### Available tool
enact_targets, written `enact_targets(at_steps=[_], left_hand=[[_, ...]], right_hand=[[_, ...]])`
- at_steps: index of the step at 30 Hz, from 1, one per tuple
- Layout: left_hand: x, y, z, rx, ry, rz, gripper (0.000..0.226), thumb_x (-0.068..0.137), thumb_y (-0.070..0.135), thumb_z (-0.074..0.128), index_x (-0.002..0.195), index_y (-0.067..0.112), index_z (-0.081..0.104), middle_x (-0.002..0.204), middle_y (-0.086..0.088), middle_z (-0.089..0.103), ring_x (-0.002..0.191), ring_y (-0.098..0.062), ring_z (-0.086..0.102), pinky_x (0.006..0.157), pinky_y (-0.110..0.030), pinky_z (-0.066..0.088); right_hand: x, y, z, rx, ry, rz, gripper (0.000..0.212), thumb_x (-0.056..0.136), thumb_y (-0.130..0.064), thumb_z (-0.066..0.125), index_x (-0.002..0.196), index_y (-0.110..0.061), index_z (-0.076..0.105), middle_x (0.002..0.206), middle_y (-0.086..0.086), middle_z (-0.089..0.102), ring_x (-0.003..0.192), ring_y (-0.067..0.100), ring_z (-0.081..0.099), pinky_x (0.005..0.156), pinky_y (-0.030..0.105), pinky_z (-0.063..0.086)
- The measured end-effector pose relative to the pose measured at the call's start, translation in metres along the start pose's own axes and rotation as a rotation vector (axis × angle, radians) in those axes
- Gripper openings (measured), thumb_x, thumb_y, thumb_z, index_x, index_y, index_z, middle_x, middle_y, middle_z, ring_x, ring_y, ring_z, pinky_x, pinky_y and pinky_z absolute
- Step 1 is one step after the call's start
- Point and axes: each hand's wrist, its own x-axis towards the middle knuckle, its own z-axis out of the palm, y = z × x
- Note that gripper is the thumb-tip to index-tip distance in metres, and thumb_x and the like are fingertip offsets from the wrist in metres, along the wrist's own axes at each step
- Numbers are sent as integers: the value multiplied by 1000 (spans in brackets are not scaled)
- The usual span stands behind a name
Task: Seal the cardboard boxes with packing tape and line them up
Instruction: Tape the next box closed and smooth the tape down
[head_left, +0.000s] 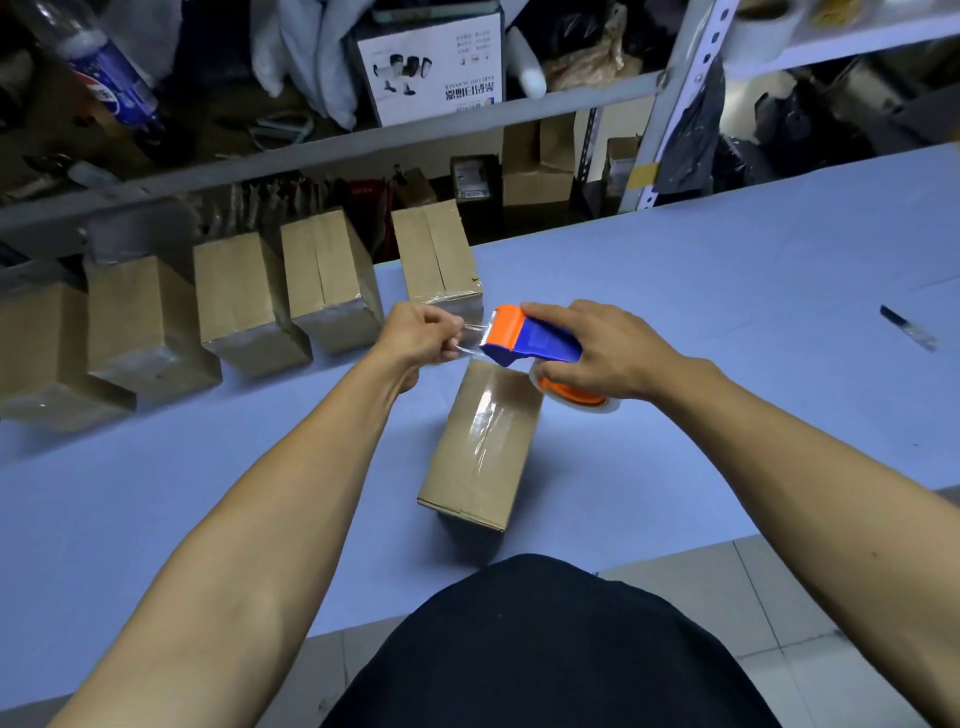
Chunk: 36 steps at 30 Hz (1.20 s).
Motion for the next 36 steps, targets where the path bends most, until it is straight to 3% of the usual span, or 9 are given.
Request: enact_targets(at_steps=[2, 14, 22, 26, 30, 32, 34, 35, 36], left_hand=[[6, -13, -7, 15, 40, -2, 26, 95, 3, 62, 69, 6, 66, 67, -8, 58, 54, -12, 51, 53, -20, 53], [23, -43, 22, 72, 76, 25, 22, 93, 13, 65, 73, 16, 72, 58, 2, 59, 56, -7, 53, 50, -16, 38], [22, -59, 35, 105, 196, 91, 17, 93, 12, 64, 79, 17, 72, 70, 5, 66, 67, -9, 58, 73, -25, 48], [16, -64, 44, 122, 243, 117, 14, 94, 15, 62, 88, 14, 74, 87, 0, 71, 89, -17, 64, 84, -27, 50], [15, -62, 48, 243, 247, 98, 16, 97, 24, 57, 86, 21, 68, 89, 2, 67, 97, -23, 62, 82, -27, 44], [17, -61, 47, 251, 247, 48, 11, 97, 28, 59, 98, 21, 67, 95, 2, 65, 104, -26, 62, 86, -29, 45], [19, -64, 42, 142, 220, -121, 52, 90, 33, 69, 135, 17, 51, 115, -1, 62, 117, -28, 58, 98, -34, 47], [19, -67, 38, 157, 192, -209, 74, 86, 34, 74, 147, 15, 36, 129, -6, 57, 123, -29, 55, 102, -37, 47], [18, -70, 37, 221, 183, -256, 83, 84, 31, 75, 151, 15, 29, 138, -9, 52, 127, -32, 52, 103, -38, 46]], right_hand=[[-14, 15, 6, -38, -3, 49, 69, 82, -54, 61, 146, -48, 33, 96, -8, 51, 93, 20, 54, 71, 29, 34], [-31, 38, 32, -73, 38, 140, 70, 81, -51, 61, 145, -48, 33, 103, -6, 57, 91, 21, 57, 68, 29, 37], [-31, 43, 46, -29, 36, 165, 70, 82, -50, 60, 145, -48, 32, 102, -5, 56, 90, 24, 58, 67, 29, 36], [-32, 46, 51, -9, 33, 189, 71, 82, -50, 61, 146, -47, 32, 102, -5, 55, 93, 24, 58, 69, 29, 36], [-33, 42, 54, 18, 40, 202, 72, 81, -49, 63, 146, -48, 33, 98, -7, 52, 92, 23, 58, 69, 29, 35], [-34, 43, 55, 31, 47, 210, 72, 80, -49, 64, 145, -49, 33, 98, -6, 53, 91, 23, 58, 69, 29, 35], [-35, 44, 54, 29, 51, 209, 72, 80, -49, 63, 145, -49, 32, 98, -6, 53, 90, 23, 57, 68, 29, 36], [-36, 44, 54, 21, 50, 204, 72, 80, -50, 63, 145, -49, 32, 98, -6, 54, 90, 23, 57, 68, 29, 36], [-36, 44, 54, 13, 51, 200, 72, 80, -49, 63, 145, -50, 32, 98, -6, 53, 89, 23, 57, 68, 29, 36]])
